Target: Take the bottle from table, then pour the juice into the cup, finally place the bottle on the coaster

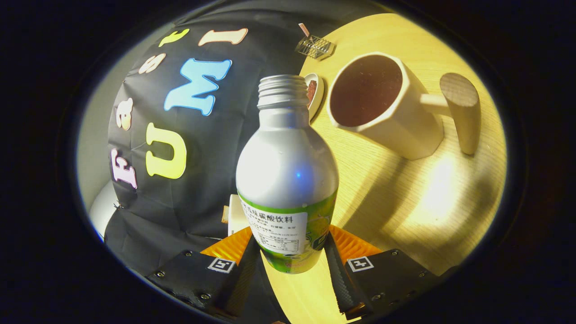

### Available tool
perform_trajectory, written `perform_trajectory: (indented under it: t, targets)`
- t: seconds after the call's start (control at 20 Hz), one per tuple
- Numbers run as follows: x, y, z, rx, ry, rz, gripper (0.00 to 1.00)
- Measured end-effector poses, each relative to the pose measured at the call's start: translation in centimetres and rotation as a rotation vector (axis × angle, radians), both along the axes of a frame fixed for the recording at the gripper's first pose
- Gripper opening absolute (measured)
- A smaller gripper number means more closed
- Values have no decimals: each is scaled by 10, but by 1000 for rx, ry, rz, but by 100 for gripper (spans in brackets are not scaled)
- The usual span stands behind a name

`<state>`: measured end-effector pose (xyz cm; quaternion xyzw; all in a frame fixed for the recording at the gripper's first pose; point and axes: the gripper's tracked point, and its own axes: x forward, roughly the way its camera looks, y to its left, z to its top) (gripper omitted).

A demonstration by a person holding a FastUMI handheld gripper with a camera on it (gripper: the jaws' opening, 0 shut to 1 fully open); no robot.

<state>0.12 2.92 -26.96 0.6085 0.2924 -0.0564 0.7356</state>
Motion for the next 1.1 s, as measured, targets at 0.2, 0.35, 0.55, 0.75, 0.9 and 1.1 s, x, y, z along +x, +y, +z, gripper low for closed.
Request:
perform_trajectory:
  t: [0.2,0.35,0.55,0.75,0.9,1.1]
  targets:
    - [0,1,1,61,19,-12,76]
    - [-1,4,4,105,28,-17,75]
    - [1,6,5,158,53,-26,75]
    - [5,7,13,221,63,-52,76]
    - [7,8,17,267,69,-68,76]
    - [8,12,20,310,81,-75,75]
